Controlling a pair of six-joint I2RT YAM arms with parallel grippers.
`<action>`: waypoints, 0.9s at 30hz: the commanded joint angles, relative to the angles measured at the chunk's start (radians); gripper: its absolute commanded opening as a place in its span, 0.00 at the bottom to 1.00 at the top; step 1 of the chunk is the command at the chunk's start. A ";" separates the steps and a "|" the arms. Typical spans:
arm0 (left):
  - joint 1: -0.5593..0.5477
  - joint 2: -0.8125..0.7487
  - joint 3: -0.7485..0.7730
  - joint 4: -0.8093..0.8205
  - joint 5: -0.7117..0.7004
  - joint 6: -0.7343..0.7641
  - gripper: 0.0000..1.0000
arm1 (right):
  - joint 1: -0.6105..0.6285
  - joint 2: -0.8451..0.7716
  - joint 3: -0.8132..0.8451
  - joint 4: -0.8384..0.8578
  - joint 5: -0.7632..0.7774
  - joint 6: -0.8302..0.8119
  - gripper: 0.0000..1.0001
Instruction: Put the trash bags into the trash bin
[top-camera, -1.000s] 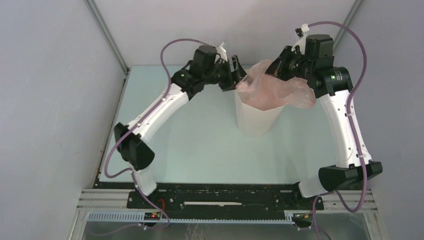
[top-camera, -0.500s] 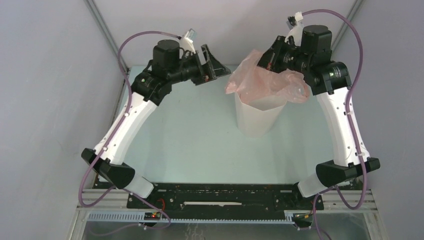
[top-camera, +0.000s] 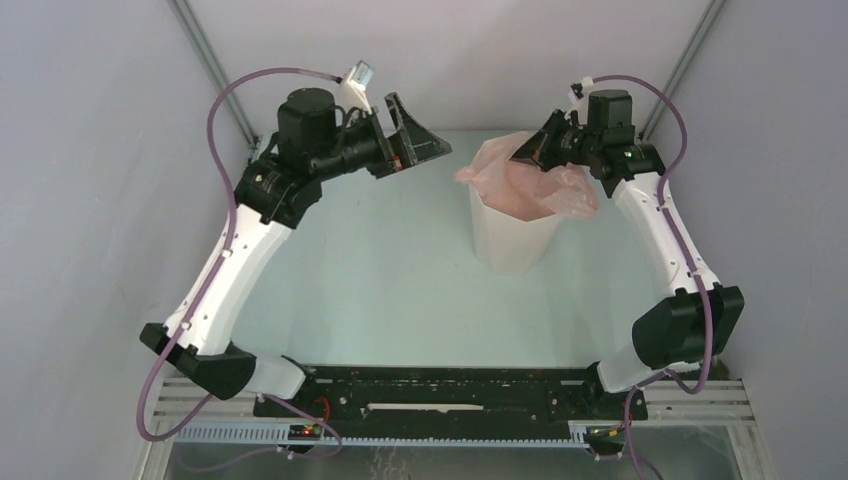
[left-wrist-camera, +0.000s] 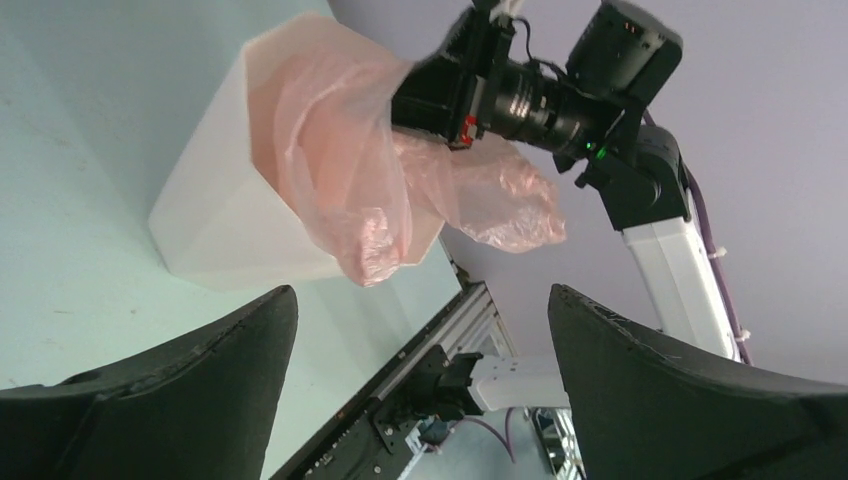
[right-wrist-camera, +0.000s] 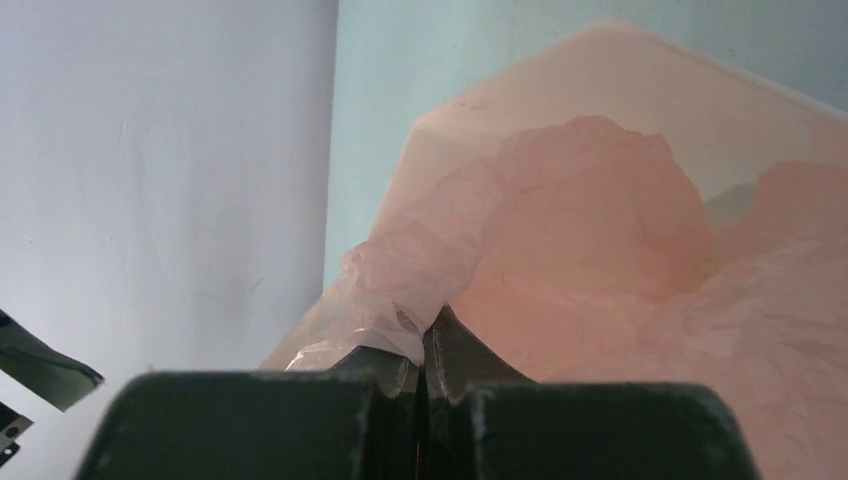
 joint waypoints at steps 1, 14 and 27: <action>-0.065 0.058 -0.007 0.007 0.015 -0.040 1.00 | 0.017 0.002 0.038 0.076 -0.032 0.011 0.00; -0.122 0.249 0.097 -0.026 0.076 -0.147 0.73 | 0.058 -0.020 0.096 -0.037 0.054 -0.114 0.00; -0.049 0.260 0.131 -0.070 -0.014 -0.025 0.10 | 0.174 -0.086 0.379 -0.576 0.364 -0.413 0.74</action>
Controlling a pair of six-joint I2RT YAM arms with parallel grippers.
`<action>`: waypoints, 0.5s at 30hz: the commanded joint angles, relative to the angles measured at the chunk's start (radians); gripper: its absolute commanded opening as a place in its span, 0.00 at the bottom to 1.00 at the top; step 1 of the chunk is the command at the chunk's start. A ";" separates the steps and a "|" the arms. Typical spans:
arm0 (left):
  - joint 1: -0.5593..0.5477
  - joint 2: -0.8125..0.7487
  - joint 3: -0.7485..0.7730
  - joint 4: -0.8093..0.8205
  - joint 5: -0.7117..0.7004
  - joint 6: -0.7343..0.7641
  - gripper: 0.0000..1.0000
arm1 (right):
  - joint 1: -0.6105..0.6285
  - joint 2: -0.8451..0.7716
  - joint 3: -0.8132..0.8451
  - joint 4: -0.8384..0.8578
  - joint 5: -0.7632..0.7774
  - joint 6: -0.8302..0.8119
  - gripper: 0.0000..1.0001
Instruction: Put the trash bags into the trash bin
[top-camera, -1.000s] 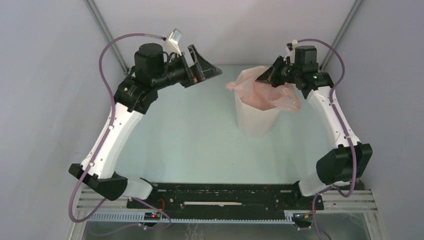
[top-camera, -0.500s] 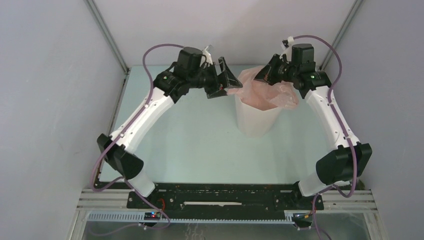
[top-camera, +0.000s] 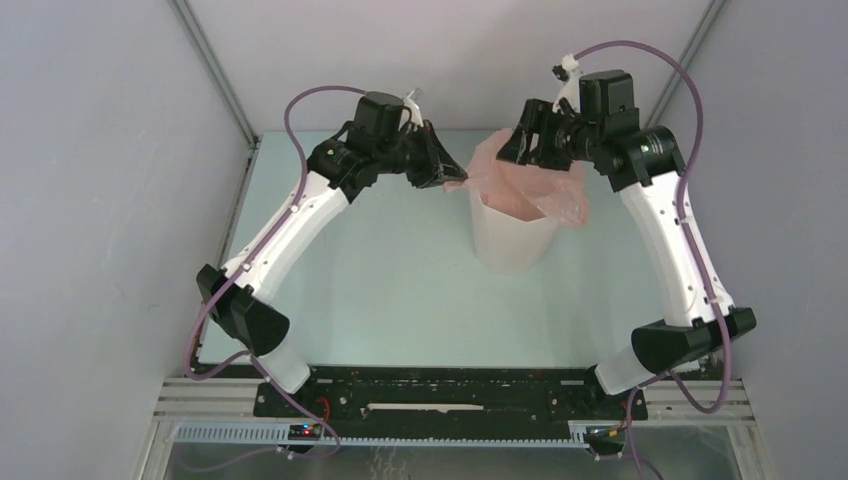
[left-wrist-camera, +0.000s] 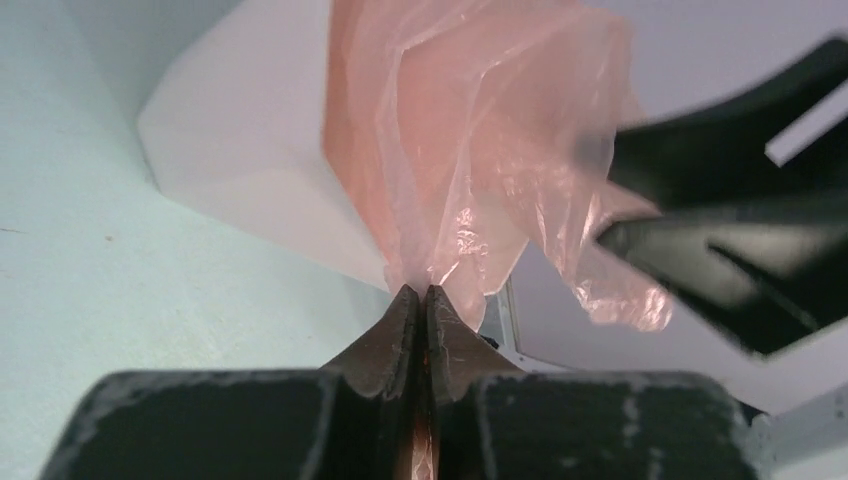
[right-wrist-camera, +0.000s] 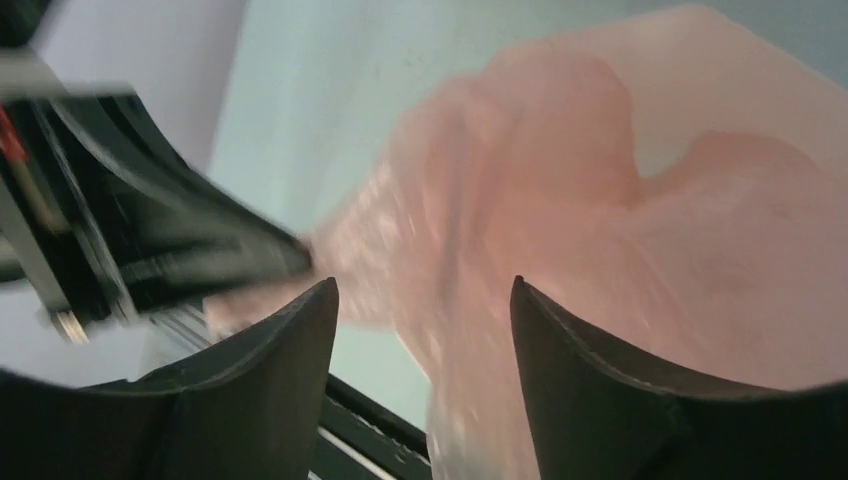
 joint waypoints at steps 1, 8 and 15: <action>0.028 -0.006 0.111 -0.034 -0.033 0.087 0.09 | 0.020 -0.131 0.006 -0.223 0.158 -0.122 0.77; 0.028 0.037 0.224 -0.122 -0.030 0.211 0.08 | 0.004 -0.347 -0.163 -0.225 0.275 -0.143 0.86; 0.012 0.017 0.229 -0.169 -0.039 0.288 0.07 | -0.026 -0.300 -0.100 -0.202 0.272 -0.162 0.80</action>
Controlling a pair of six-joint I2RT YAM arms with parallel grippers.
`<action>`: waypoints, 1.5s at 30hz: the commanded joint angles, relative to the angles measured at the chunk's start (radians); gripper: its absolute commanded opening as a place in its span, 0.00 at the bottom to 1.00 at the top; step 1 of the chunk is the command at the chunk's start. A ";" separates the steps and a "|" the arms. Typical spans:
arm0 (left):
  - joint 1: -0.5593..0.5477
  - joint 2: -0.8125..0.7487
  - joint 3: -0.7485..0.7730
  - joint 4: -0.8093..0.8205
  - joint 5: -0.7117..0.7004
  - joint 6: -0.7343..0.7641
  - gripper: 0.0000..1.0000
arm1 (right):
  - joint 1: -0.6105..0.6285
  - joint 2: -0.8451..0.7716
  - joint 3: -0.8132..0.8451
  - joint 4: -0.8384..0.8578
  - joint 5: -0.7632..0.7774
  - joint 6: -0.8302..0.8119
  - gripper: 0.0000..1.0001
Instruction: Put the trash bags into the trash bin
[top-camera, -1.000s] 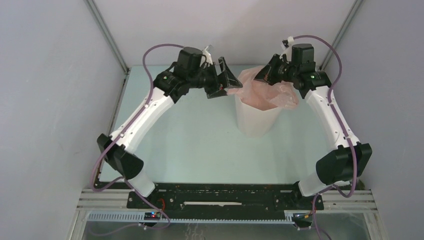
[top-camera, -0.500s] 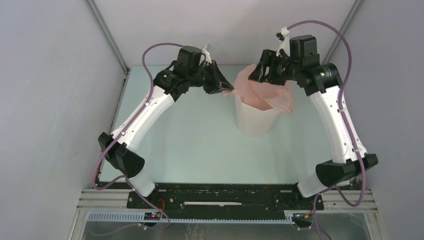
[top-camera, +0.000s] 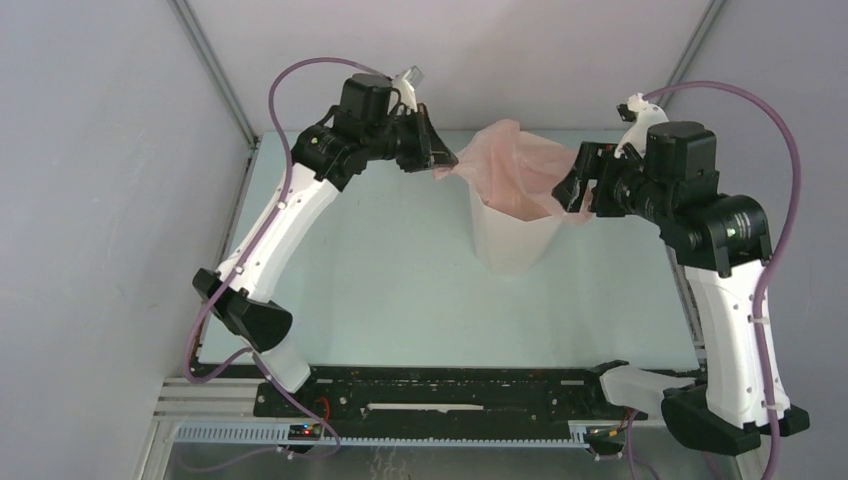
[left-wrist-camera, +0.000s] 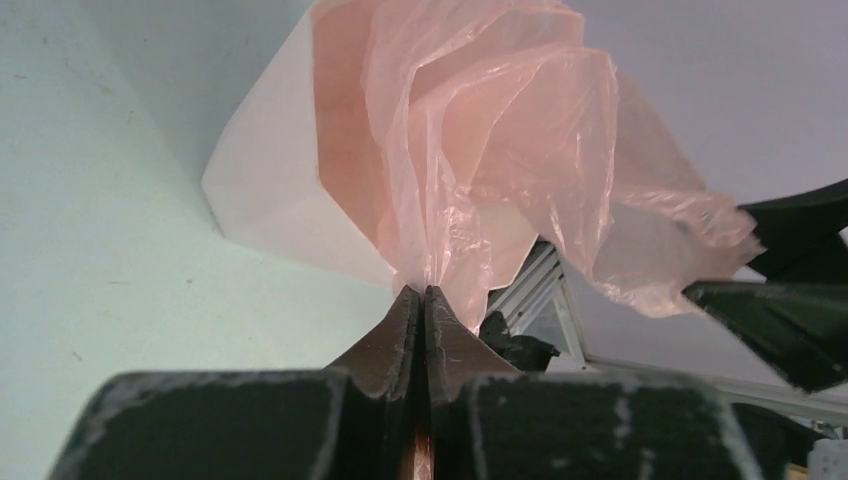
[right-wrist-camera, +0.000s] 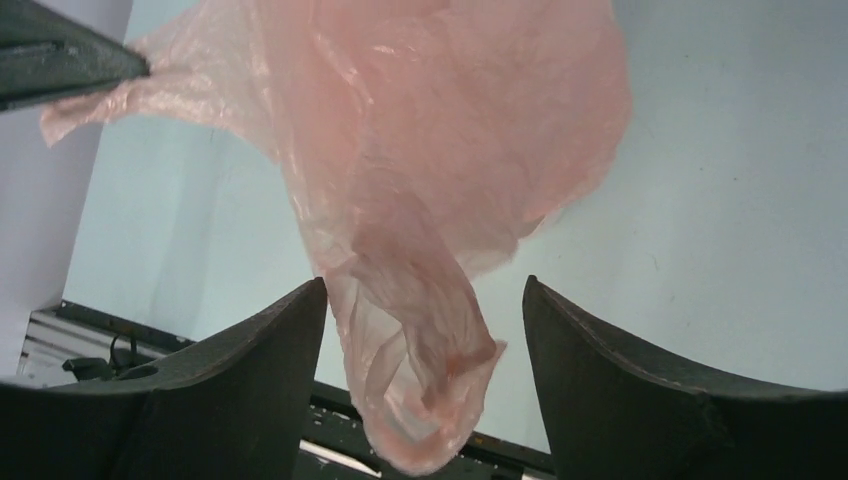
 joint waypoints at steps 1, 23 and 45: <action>-0.020 -0.021 0.037 -0.052 -0.019 0.101 0.07 | -0.011 0.079 0.037 0.037 0.028 -0.049 0.77; -0.037 -0.095 -0.133 -0.052 -0.056 0.092 0.02 | -0.072 0.099 -0.160 0.195 -0.084 0.016 0.08; -0.034 -0.119 -0.068 -0.096 -0.043 0.065 0.39 | 0.195 0.252 0.094 0.098 0.479 -0.302 0.85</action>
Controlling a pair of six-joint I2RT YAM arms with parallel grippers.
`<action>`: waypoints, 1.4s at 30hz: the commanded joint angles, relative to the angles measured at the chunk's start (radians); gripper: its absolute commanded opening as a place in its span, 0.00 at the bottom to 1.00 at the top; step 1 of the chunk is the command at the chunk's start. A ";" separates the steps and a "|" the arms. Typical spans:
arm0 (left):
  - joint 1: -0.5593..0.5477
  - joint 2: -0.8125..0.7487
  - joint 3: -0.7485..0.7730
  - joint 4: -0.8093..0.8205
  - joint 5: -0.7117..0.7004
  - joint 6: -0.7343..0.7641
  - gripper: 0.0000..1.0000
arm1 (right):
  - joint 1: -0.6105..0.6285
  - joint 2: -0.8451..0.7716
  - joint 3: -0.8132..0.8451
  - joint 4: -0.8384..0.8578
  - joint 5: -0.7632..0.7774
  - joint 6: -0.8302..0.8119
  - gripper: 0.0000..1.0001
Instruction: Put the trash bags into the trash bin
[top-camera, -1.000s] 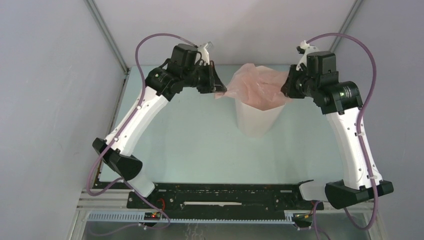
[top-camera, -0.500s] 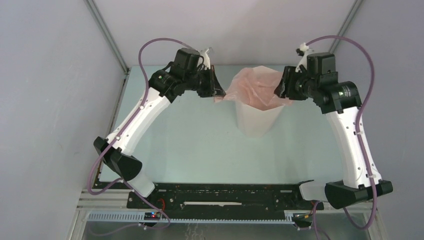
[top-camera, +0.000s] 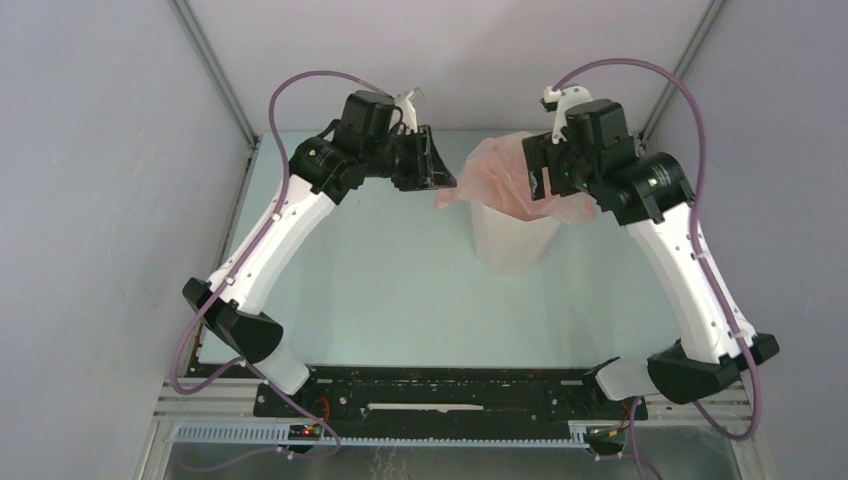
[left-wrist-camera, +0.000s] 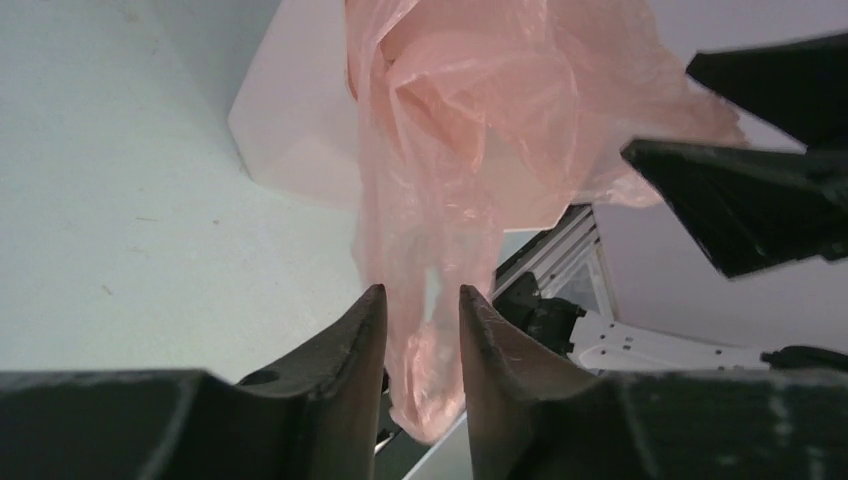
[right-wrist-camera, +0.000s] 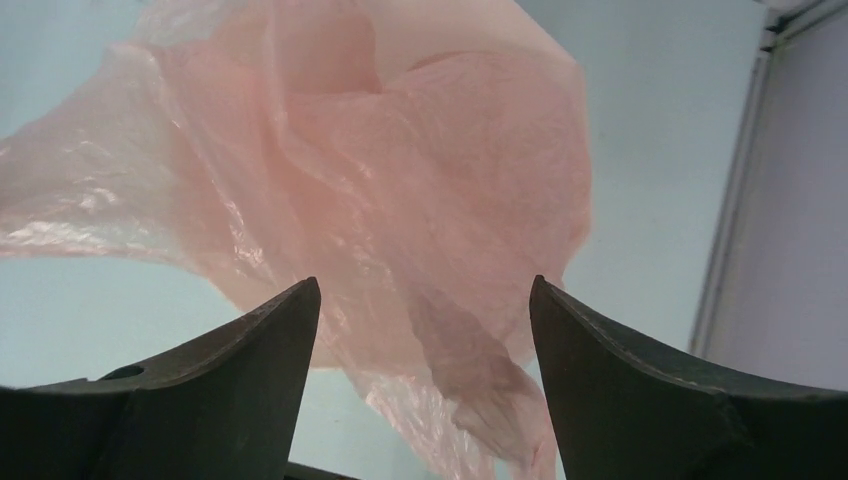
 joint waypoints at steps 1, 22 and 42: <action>-0.003 -0.055 0.022 -0.030 -0.014 0.003 0.45 | 0.033 0.087 0.069 0.013 0.227 -0.064 0.84; -0.060 -0.005 -0.040 -0.033 0.002 -0.036 0.23 | 0.116 0.036 -0.089 0.055 0.302 -0.081 0.84; -0.059 0.023 0.136 -0.101 -0.503 0.095 0.00 | -0.223 0.127 -0.002 0.202 0.012 0.151 0.00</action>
